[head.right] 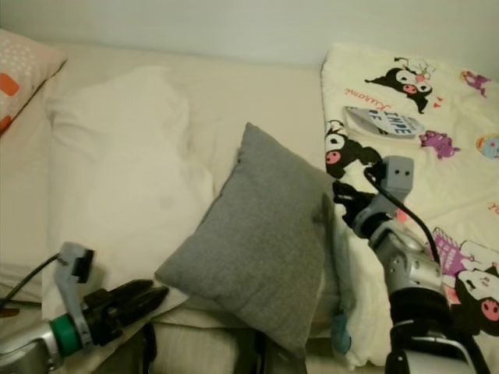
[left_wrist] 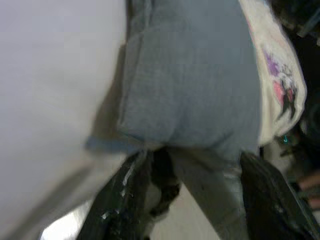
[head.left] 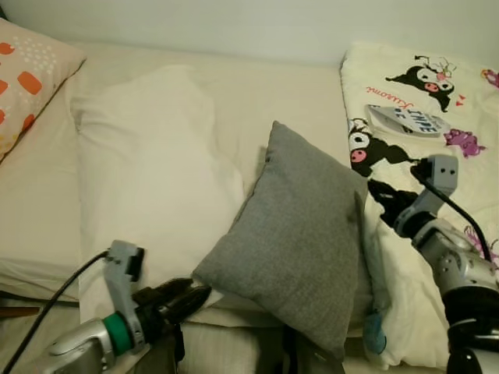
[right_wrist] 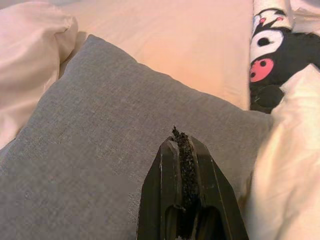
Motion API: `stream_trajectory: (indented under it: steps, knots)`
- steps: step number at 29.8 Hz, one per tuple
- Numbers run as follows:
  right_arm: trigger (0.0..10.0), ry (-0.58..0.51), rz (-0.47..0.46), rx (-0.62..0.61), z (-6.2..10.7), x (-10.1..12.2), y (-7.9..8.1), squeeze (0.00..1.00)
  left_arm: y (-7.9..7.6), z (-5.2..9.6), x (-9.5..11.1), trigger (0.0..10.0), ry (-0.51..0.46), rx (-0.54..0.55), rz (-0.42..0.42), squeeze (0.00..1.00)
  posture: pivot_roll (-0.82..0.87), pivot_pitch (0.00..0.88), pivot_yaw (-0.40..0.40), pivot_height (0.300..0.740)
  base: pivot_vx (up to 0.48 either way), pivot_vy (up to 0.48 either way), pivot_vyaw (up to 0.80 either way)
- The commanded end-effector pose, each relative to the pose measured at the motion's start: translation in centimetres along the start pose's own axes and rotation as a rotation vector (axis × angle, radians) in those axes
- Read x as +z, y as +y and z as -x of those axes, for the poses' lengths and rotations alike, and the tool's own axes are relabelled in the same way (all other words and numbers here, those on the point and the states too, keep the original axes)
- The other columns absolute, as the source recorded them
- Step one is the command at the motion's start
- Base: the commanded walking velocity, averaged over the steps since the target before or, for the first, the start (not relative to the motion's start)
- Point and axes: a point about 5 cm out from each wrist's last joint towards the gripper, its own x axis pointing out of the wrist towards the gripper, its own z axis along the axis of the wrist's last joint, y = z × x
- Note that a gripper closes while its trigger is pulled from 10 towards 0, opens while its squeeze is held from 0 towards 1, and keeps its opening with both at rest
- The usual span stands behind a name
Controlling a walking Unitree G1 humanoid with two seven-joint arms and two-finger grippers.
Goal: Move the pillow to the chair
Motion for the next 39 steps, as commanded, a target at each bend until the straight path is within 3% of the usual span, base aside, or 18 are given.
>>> stream_trajectory:
  steps: [1, 3, 9, 14, 19, 22, 29, 30, 31, 32, 33, 34, 35, 37, 38, 39]
  knots:
    - [10.0, 0.003, -0.009, 0.006, -0.2, -0.5, 0.3, 0.00, 0.0, -0.8, -1.2, 10.0, 0.061, -0.010, 0.017, 1.00, 0.05, 0.133, 0.012, 0.596, 0.000, 0.000, 0.00]
    - [10.0, -0.003, -0.016, 0.013, -0.5, -0.6, 0.6, 0.00, -0.3, -1.9, -1.9, 10.0, 0.096, -0.033, 0.042, 1.00, 0.06, 0.134, 0.009, 0.596, 0.000, 0.000, 0.00]
    - [10.0, -0.009, -0.031, 0.019, -0.7, -0.8, 0.8, 0.00, -0.8, -3.0, -3.0, 10.0, 0.137, -0.066, 0.063, 1.00, 0.05, 0.132, 0.014, 0.596, 0.000, 0.000, 0.00]
    - [10.0, -0.020, -0.058, 0.018, -0.6, -0.9, 0.9, 0.00, -1.4, -4.5, -2.0, 10.0, 0.031, -0.121, 0.150, 1.00, 0.05, 0.134, 0.016, 0.596, 0.000, 0.000, 0.00]
    - [10.0, -0.026, -0.071, 0.014, -0.7, -1.0, 0.9, 0.00, -1.3, -5.2, -1.8, 10.0, 0.017, -0.114, 0.153, 1.00, 0.05, 0.127, 0.020, 0.596, 0.000, 0.000, 0.00]
    - [10.0, -0.038, -0.088, 0.018, -0.8, -1.2, 1.3, 0.00, -1.5, -7.7, -1.7, 10.0, 0.026, -0.090, 0.124, 1.00, 0.05, 0.121, 0.026, 0.596, 0.000, 0.000, 0.00]
    - [10.0, -0.050, -0.100, 0.021, -0.9, -1.2, 1.6, 0.00, -1.6, -10.0, -2.2, 10.0, 0.055, -0.043, 0.068, 1.00, 0.04, 0.118, 0.034, 0.596, 0.000, 0.000, 0.00]
    - [10.0, -0.055, -0.108, 0.018, -0.9, -1.2, 1.5, 0.00, -1.7, -10.4, -1.3, 10.0, -0.014, -0.043, 0.125, 1.00, 0.04, 0.116, 0.043, 0.596, 0.000, 0.000, 0.00]
    - [10.0, -0.055, -0.108, 0.018, -0.9, -1.2, 1.5, 0.00, -1.7, -10.4, -1.3, 10.0, -0.014, -0.043, 0.125, 1.00, 0.04, 0.116, 0.043, 0.596, 0.000, 0.000, 0.00]
    - [10.0, -0.059, -0.112, 0.016, -0.8, -1.1, 1.5, 0.00, -1.7, -10.6, -0.3, 10.0, -0.093, -0.051, 0.189, 1.00, 0.04, 0.116, 0.044, 0.596, 0.000, 0.000, 0.00]
    - [10.0, -0.059, -0.112, 0.016, -0.8, -1.1, 1.5, 0.00, -1.7, -10.6, -0.3, 10.0, -0.093, -0.051, 0.189, 1.00, 0.04, 0.116, 0.044, 0.596, 0.000, 0.000, 0.00]
    - [10.0, -0.062, -0.116, 0.013, -0.7, -1.1, 1.4, 0.00, -1.8, -10.7, 0.9, 10.0, -0.179, -0.066, 0.251, 1.00, 0.04, 0.113, 0.047, 0.596, 0.000, 0.000, 0.00]
    - [10.0, -0.062, -0.116, 0.013, -0.7, -1.1, 1.4, 0.00, -1.8, -10.7, 0.9, 10.0, -0.179, -0.066, 0.251, 1.00, 0.04, 0.113, 0.047, 0.596, 0.000, 0.000, 0.00]
    - [10.0, -0.068, -0.130, 0.002, -0.5, -1.2, 1.1, 0.00, -2.0, -10.4, 3.4, 10.0, -0.341, -0.121, 0.360, 1.00, 0.04, 0.112, 0.054, 0.596, 0.000, 0.000, 0.00]
    - [10.0, -0.068, -0.130, 0.002, -0.5, -1.2, 1.1, 0.00, -2.0, -10.4, 3.4, 10.0, -0.341, -0.121, 0.360, 1.00, 0.04, 0.112, 0.054, 0.596, 0.000, 0.000, 0.00]
    - [10.0, -0.070, -0.135, -0.002, -0.4, -1.2, 1.0, 0.00, -2.1, -10.2, 4.3, 10.0, -0.402, -0.153, 0.399, 1.00, 0.04, 0.112, 0.055, 0.596, 0.000, 0.000, 0.00]
